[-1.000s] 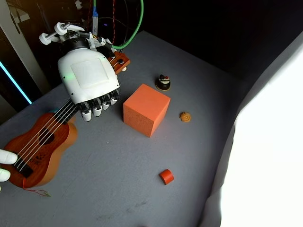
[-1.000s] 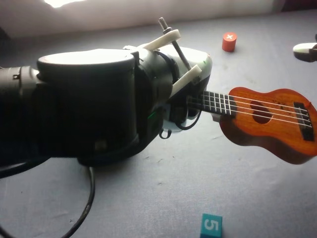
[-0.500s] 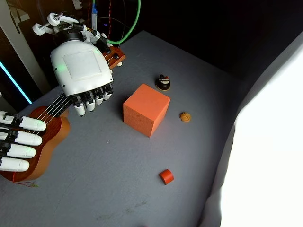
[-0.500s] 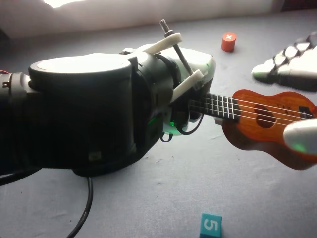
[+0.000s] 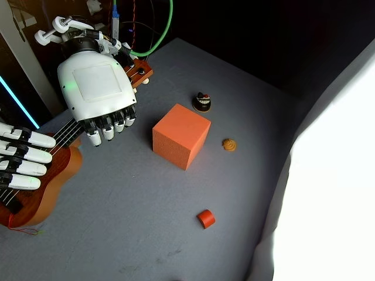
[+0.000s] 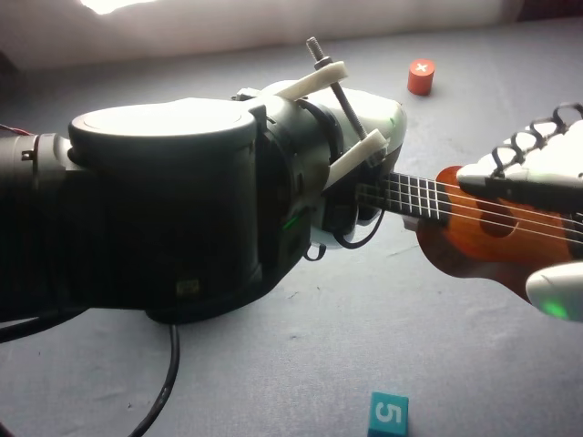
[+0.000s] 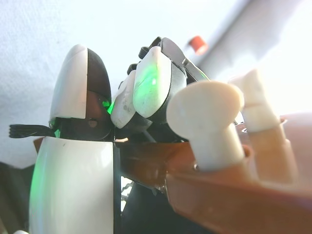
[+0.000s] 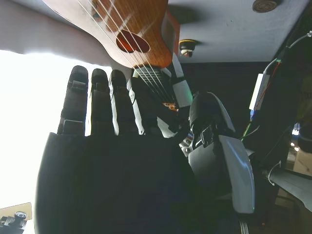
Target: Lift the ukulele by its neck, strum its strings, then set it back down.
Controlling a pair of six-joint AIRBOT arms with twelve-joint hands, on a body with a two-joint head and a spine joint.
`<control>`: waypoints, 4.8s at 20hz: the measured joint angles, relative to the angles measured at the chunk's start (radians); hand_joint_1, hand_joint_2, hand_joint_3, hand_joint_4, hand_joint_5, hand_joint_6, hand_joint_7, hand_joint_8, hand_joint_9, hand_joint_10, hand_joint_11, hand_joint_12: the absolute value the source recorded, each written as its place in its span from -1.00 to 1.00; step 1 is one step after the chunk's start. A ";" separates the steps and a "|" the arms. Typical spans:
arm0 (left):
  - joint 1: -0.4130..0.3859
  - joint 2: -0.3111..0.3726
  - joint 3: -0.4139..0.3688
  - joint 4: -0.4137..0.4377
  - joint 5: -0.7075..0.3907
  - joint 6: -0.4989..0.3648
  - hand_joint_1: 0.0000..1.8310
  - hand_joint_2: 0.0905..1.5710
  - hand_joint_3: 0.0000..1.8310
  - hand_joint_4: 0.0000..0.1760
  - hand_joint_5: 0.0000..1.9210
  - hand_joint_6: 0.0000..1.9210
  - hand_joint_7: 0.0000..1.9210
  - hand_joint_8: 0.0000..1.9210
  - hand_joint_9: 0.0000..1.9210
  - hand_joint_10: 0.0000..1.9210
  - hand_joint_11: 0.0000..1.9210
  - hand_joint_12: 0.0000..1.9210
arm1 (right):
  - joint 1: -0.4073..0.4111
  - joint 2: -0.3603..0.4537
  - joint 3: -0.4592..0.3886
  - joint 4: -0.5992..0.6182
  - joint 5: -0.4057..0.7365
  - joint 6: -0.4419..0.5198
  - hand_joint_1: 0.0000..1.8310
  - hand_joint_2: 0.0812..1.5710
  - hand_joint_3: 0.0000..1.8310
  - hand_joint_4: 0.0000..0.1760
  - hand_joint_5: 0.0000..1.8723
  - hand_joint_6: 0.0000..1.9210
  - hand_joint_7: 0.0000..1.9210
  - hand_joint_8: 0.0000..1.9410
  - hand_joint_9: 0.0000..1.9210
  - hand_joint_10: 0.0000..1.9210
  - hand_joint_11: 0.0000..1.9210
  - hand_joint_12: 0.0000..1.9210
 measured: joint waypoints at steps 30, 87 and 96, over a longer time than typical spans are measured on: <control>0.002 0.000 0.005 -0.003 -0.006 0.004 0.63 0.53 -1.00 -0.84 0.34 1.00 0.42 1.00 0.52 1.00 0.57 1.00 | 0.006 0.023 -0.051 0.035 0.231 -0.089 -0.99 0.70 -1.00 -1.00 -0.97 -0.99 -0.96 -0.99 -0.98 -0.99 -1.00 -1.00; 0.358 -0.141 0.215 0.543 -0.199 -0.589 -0.72 0.40 -1.00 -1.00 -0.62 0.41 -0.49 0.55 -0.42 0.81 -0.45 0.94 | -0.069 0.010 -0.001 0.331 0.444 -0.520 -1.00 0.70 -1.00 -1.00 -0.98 -0.99 -0.96 -0.99 -0.98 -0.99 -1.00 -1.00; 0.363 -0.136 0.208 0.550 -0.192 -0.600 -0.84 0.17 -1.00 0.54 -0.99 -1.00 -0.98 -1.00 -0.96 -1.00 -1.00 -0.37 | -0.069 0.010 -0.006 0.331 0.440 -0.524 -1.00 0.70 -1.00 -1.00 -1.00 -1.00 -0.97 -0.99 -1.00 -1.00 -1.00 -1.00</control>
